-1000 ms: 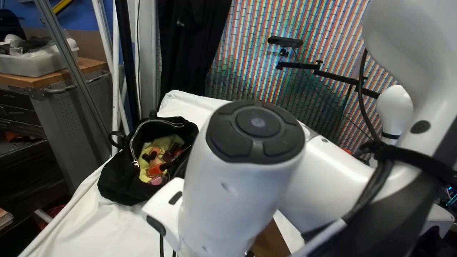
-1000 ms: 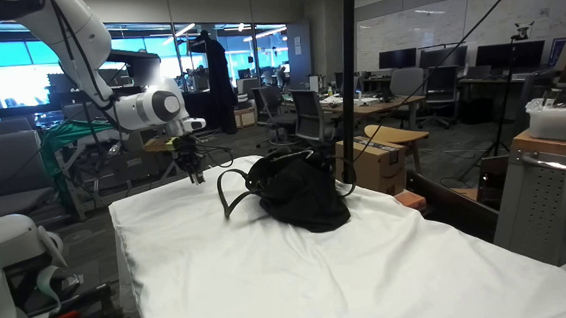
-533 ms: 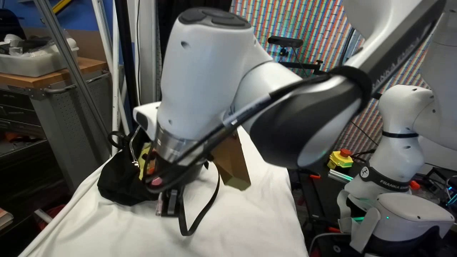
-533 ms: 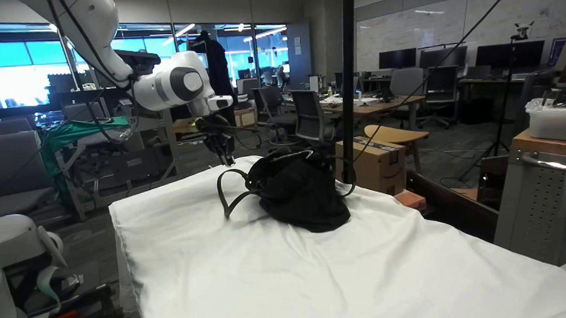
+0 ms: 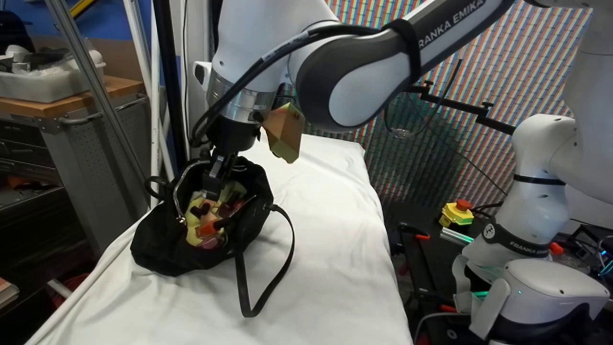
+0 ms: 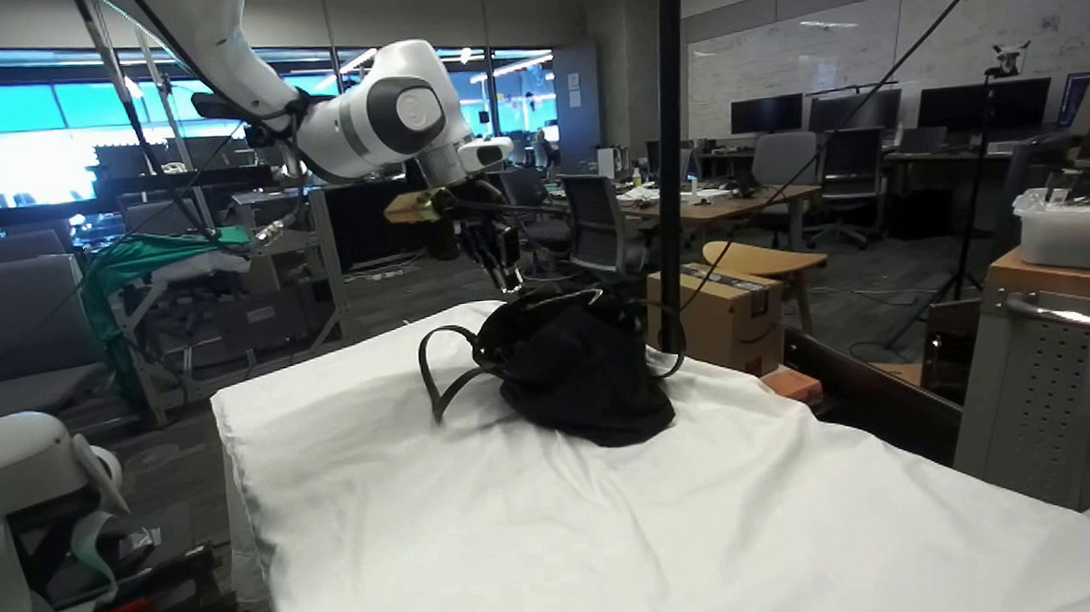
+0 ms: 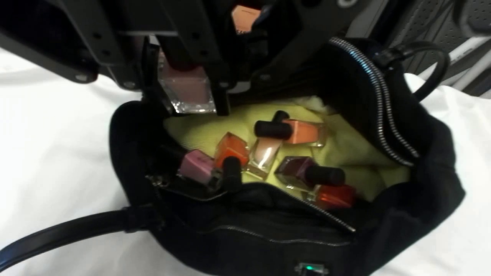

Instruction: Put the nail polish bottles in the bag

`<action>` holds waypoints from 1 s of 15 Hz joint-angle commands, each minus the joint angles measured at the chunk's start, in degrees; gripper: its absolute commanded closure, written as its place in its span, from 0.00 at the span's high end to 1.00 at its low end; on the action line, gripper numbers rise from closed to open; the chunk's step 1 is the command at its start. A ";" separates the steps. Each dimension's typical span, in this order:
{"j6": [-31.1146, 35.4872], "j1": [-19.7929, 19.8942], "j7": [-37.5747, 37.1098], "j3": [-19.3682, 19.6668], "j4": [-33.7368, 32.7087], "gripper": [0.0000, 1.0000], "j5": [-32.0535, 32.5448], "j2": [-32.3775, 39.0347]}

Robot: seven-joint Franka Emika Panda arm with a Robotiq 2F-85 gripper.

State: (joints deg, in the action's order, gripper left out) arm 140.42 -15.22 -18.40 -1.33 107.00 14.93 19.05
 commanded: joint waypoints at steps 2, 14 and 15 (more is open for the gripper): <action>-1.89 3.17 3.10 -0.04 -5.31 0.15 -1.19 2.43; -11.37 5.44 7.08 -0.14 -17.59 0.15 -4.56 11.09; -12.92 6.14 8.62 -0.68 -18.27 0.15 -5.83 11.56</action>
State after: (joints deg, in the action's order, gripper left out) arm 131.86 -10.52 -13.56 -1.32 94.18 12.03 27.56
